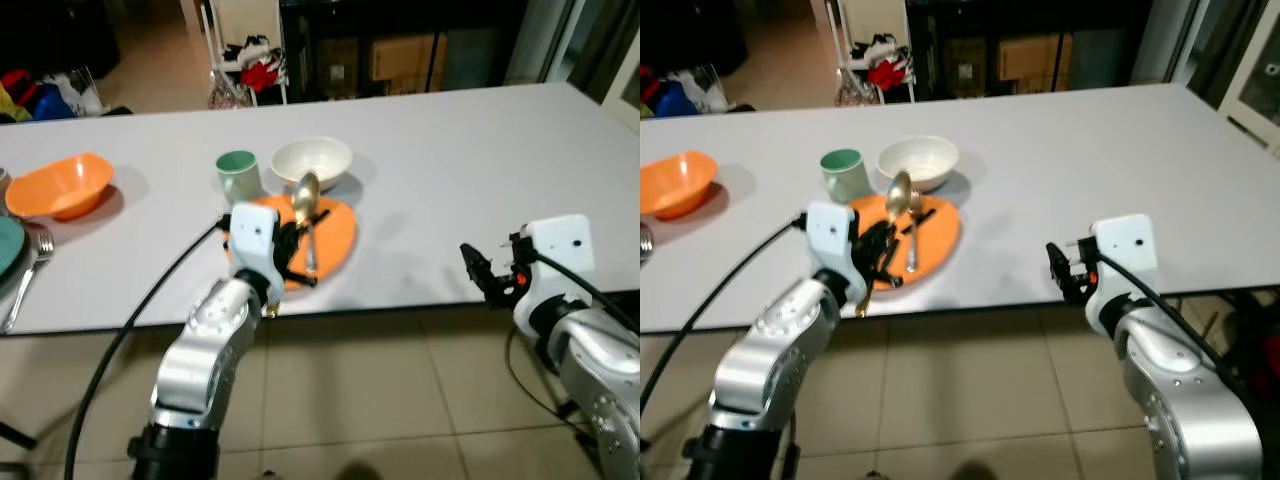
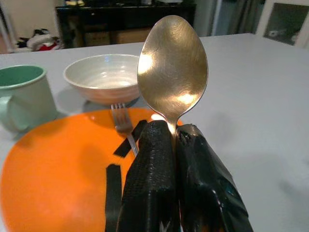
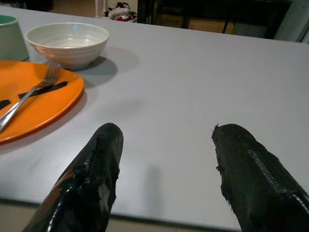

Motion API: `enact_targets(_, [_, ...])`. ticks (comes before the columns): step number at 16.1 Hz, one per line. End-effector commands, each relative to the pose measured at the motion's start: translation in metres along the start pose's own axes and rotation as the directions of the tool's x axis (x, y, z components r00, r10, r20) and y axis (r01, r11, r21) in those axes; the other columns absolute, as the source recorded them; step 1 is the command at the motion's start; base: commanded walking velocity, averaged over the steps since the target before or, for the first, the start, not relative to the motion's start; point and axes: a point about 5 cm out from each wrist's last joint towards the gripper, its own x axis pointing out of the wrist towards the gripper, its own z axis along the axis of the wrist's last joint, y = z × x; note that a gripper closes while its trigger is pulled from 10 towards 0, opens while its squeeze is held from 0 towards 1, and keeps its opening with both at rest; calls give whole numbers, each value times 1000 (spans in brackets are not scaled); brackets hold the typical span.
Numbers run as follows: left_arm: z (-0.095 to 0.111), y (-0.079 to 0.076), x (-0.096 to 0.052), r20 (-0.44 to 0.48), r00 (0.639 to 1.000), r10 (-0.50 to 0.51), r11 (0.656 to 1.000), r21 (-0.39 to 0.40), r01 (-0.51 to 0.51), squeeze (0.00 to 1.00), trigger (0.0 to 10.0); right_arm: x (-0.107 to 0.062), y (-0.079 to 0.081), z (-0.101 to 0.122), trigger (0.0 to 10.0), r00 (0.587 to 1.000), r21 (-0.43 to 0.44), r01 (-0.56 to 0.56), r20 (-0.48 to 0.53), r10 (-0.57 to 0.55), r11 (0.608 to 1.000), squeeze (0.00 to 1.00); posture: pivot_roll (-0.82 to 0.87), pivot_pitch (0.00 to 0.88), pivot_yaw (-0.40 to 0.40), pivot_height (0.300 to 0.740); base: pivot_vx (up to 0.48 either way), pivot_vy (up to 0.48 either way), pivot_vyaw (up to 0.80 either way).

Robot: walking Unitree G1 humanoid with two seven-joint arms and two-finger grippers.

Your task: Setting the table

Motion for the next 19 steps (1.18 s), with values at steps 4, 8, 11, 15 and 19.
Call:
enact_targets(4, [1, 9, 1, -4, 999, 51, 999, -11, -51, 0, 10000, 4, 4, 5, 10000, 1000, -7, -25, 17, 25, 1000, 0, -23, 0, 69, 740, 132, 0, 0])
enact_targets(8, [3, 10, 6, -5, 998, 61, 998, -17, -62, 0, 10000, 8, 4, 9, 10000, 999, -6, -27, 25, 27, 1000, 0, -12, 0, 58, 740, 315, 0, 0])
enact_targets(11, [2, 10, 6, -14, 998, 64, 998, -19, -64, 0, 10000, 10, 6, 11, 10000, 999, -6, -37, 30, 37, 999, 0, -4, 0, 58, 740, 324, 0, 0])
enact_targets(15, [2, 13, 7, -20, 998, 68, 998, -12, -68, 0, 10000, 12, 12, 10, 10000, 997, -49, -73, 23, 74, 996, 0, 6, 0, 59, 740, 325, 0, 0])
enact_targets(19, [-5, 19, 12, -92, 988, 124, 992, 32, -122, 0, 10000, 12, 21, 6, 10000, 989, -39, -146, -9, 145, 989, 0, 14, 0, 59, 740, 0, 0, 0])
